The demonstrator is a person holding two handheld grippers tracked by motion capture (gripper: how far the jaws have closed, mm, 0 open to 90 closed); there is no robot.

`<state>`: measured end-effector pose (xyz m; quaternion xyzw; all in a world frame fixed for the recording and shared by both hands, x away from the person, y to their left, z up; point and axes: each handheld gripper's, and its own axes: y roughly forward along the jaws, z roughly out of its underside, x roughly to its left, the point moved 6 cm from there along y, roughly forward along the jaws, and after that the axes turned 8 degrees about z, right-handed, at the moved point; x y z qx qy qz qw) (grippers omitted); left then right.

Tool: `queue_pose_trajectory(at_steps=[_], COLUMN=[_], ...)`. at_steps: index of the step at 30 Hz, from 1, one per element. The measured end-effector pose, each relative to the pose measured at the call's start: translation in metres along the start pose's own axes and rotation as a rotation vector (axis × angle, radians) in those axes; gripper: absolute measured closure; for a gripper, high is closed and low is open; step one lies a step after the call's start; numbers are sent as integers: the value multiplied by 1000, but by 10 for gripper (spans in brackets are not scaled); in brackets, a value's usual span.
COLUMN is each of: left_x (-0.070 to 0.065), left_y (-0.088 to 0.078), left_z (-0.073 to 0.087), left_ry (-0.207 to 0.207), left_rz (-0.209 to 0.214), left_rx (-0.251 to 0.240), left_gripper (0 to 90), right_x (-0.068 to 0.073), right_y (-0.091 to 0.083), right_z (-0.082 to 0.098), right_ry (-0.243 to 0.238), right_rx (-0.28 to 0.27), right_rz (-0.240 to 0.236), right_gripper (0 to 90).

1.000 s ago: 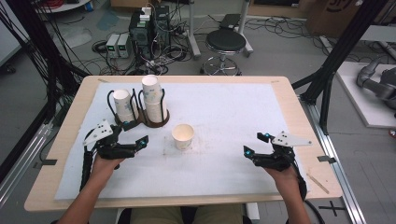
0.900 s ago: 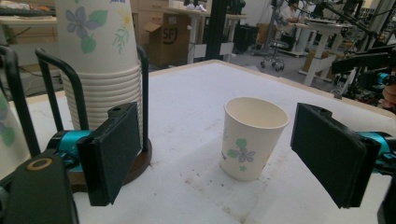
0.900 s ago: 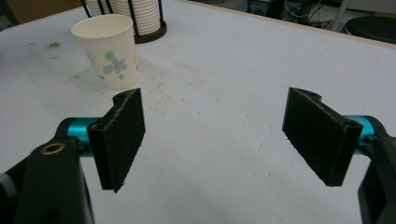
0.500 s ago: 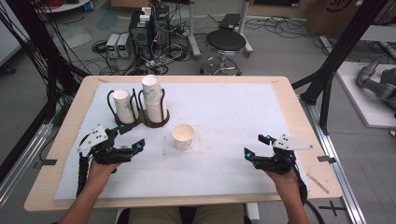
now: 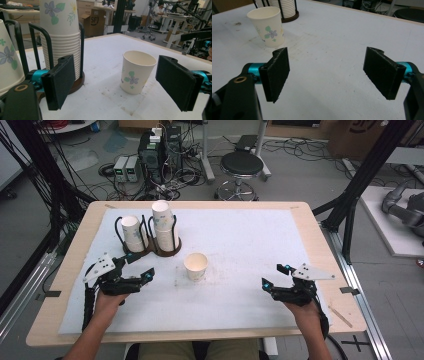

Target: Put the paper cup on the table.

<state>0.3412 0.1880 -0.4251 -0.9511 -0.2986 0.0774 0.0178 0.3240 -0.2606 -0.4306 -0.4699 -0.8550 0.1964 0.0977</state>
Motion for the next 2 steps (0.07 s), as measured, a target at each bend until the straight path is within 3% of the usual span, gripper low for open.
queue_pose_trajectory(at_steps=[2], left_x=[0], left_y=[0], left_z=[0], left_ry=[0], left_rz=[-2], left_rx=[2], left_gripper=[163], right_x=[-1], right_y=[-1], right_z=[0], right_ry=[4], right_rx=[0], right_rz=[3], right_gripper=[219])
